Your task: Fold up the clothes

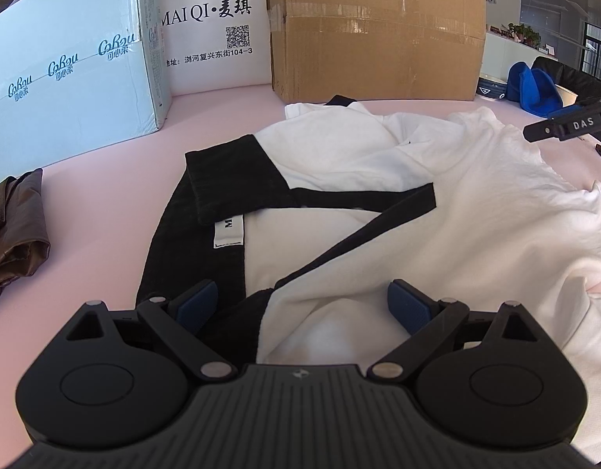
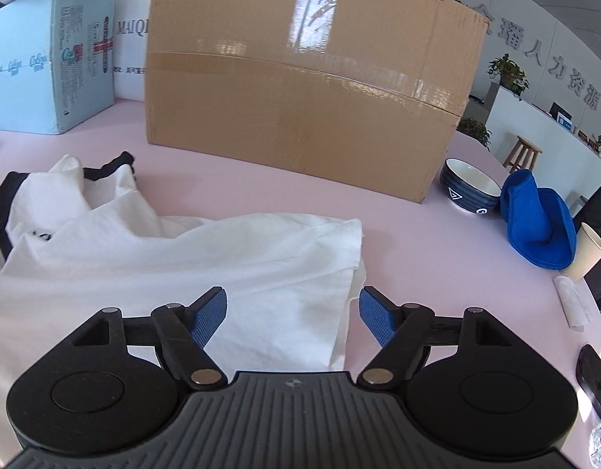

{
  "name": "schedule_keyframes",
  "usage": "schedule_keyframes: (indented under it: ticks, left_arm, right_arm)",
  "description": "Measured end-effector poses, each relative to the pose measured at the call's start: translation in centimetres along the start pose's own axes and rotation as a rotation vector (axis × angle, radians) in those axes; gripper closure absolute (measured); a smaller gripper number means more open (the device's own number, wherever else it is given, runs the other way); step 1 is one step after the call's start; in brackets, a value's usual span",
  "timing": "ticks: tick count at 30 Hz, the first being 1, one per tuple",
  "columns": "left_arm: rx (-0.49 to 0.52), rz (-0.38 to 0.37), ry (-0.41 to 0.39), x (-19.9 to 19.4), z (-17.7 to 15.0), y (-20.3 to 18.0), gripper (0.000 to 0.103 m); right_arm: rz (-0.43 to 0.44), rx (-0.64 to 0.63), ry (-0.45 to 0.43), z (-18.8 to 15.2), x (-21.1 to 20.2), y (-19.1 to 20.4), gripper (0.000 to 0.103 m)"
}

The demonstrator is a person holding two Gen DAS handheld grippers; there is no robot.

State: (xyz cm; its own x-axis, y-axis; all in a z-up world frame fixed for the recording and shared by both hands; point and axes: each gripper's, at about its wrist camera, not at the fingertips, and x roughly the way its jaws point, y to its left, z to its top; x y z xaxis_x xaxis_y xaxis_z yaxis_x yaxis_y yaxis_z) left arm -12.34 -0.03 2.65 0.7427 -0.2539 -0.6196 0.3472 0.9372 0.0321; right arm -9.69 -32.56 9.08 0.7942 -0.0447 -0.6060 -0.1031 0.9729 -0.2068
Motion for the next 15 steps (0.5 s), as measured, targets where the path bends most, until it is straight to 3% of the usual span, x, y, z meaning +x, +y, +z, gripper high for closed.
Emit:
schedule_keyframes:
  ticks: [10, 15]
  left_arm:
    - [0.008, 0.022, -0.005, -0.2, -0.1, -0.1, 0.009]
    - [0.03, 0.051, -0.039, -1.8, -0.1, 0.0, 0.009]
  right_arm:
    - [0.17, -0.183, -0.018, -3.3, -5.7, 7.9, 0.027]
    - [0.207, -0.27, -0.052, -3.7, -6.9, 11.2, 0.027]
